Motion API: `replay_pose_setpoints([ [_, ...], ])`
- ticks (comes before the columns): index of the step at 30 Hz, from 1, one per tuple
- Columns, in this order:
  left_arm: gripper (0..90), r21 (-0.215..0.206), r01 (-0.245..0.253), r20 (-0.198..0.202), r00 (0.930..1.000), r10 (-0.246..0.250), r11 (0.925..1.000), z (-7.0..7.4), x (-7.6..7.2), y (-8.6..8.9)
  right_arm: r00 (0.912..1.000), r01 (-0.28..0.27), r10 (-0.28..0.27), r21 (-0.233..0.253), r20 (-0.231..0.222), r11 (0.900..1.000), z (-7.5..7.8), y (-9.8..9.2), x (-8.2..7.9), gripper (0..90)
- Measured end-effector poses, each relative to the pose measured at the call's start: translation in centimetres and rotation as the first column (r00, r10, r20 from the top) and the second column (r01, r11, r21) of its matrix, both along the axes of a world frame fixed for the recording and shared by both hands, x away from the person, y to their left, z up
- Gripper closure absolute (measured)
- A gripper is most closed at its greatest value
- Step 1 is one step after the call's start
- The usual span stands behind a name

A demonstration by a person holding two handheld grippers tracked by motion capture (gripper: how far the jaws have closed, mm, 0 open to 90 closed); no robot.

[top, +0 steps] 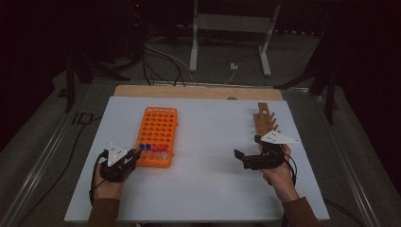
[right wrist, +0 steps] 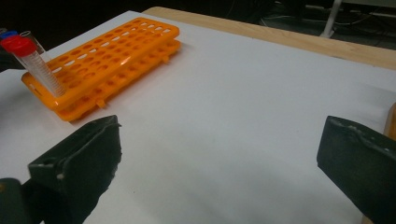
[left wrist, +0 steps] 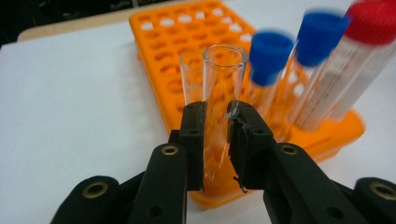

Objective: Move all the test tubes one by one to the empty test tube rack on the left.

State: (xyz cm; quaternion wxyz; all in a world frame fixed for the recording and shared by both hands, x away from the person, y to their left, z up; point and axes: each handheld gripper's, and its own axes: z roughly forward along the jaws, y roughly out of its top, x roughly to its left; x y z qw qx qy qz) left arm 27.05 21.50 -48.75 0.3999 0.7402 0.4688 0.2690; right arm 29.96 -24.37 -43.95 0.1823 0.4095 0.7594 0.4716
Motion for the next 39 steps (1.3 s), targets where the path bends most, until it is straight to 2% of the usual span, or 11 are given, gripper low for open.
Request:
replay_pose_setpoints([
  [5,76.8,0.028,0.013,-0.041,0.9991,-0.012,0.9995,-0.4,0.2,-0.1,1.0000,0.005,-0.005,-0.001,0.002,1.000,-0.3,-0.1,-0.4,0.1],
  [11,75.5,-0.002,0.012,-0.046,0.9989,-0.012,0.9999,-0.5,0.3,0.2,0.9998,0.016,-0.016,0.007,0.011,1.000,-0.5,-0.4,-0.8,0.1],
  [13,67.6,-0.006,-0.006,-0.046,0.9989,0.005,1.0000,-0.4,0.1,0.4,0.9996,0.023,-0.023,0.017,0.017,1.000,-0.5,-0.7,-0.9,0.1],
  [15,61.5,-0.040,-0.012,-0.039,0.9992,0.011,0.9991,-0.1,-0.2,0.8,0.9993,0.029,-0.030,0.026,0.023,0.999,-0.6,-1.0,-1.0,0.1],
  [16,58.8,-0.065,-0.011,-0.027,0.9996,0.009,0.9978,0.1,-0.4,1.0,0.9992,0.031,-0.032,0.030,0.026,0.999,-0.6,-1.2,-1.1,0.1],
  [18,53.9,-0.089,-0.005,-0.004,1.0000,0.004,0.9960,0.7,-0.8,1.5,0.9985,0.041,-0.042,0.030,0.036,0.999,-0.6,-1.5,-1.4,0.1],
  [21,47.9,-0.133,-0.001,0.054,0.9985,0.009,0.9912,1.6,-1.3,2.0,0.9972,0.045,-0.047,0.039,0.058,0.998,-0.6,-1.8,-1.8,0.1],
  [25,38.2,-0.187,0.008,0.134,0.9909,0.017,0.9823,2.8,-1.9,2.5,0.9943,0.056,-0.058,0.029,0.089,0.998,-0.9,-2.2,-2.4,0.1],
  [28,29.6,-0.219,0.010,0.171,0.9850,0.028,0.9758,3.5,-2.2,2.6,0.9927,0.063,-0.066,0.035,0.100,0.997,-1.1,-2.6,-2.8,0.1],
  [36,15.9,-0.251,-0.003,0.212,0.9754,0.058,0.9679,4.1,-2.9,2.6,0.9868,0.086,-0.097,0.087,0.130,0.992,-1.4,-4.2,-3.5,0.1],
  [39,8.3,-0.255,-0.023,0.213,0.9739,0.080,0.9667,4.0,-3.1,2.6,0.9836,0.093,-0.108,0.107,0.144,0.990,-1.3,-4.7,-3.7,0.1],
])
